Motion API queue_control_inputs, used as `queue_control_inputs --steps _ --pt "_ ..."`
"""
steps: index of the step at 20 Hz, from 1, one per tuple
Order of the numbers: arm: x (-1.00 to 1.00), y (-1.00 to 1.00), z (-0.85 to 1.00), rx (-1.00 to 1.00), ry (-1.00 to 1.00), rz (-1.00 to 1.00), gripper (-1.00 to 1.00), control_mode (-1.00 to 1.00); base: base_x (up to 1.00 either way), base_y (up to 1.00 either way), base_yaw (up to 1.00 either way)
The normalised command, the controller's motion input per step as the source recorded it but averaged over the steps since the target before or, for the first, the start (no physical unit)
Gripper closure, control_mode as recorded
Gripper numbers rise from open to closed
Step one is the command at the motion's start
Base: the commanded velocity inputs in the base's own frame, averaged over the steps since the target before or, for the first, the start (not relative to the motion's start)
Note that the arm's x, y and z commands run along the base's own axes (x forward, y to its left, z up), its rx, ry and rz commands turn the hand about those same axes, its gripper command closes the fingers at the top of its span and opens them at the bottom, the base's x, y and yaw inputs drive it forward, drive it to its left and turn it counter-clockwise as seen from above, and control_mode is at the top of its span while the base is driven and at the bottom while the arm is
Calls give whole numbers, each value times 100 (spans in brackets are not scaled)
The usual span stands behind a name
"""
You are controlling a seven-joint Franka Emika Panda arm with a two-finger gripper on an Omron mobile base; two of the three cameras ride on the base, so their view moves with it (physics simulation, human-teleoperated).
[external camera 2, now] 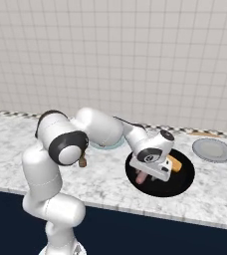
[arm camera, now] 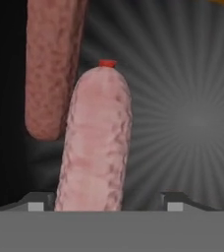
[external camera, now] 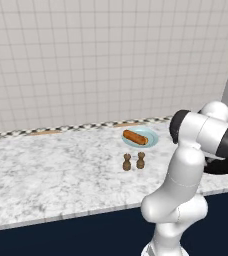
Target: Place one bun and one sausage from the bowl on each plate.
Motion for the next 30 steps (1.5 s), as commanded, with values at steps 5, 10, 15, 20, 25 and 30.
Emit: queue_control_inputs --steps 5,10,15,20,25,30 --pt "-2 6 18 -3 0 1 100 -100 0 0 0" --pt "-31 45 97 -18 -2 3 100 -100 0 0 0" --pt "36 79 77 -26 -17 29 100 -100 0 0 0" --pt "97 68 48 -12 0 36 100 -100 0 0 0" --pt "100 63 9 0 0 31 100 -100 0 0 0" --pt "95 52 -5 2 3 24 100 -100 0 0 0"
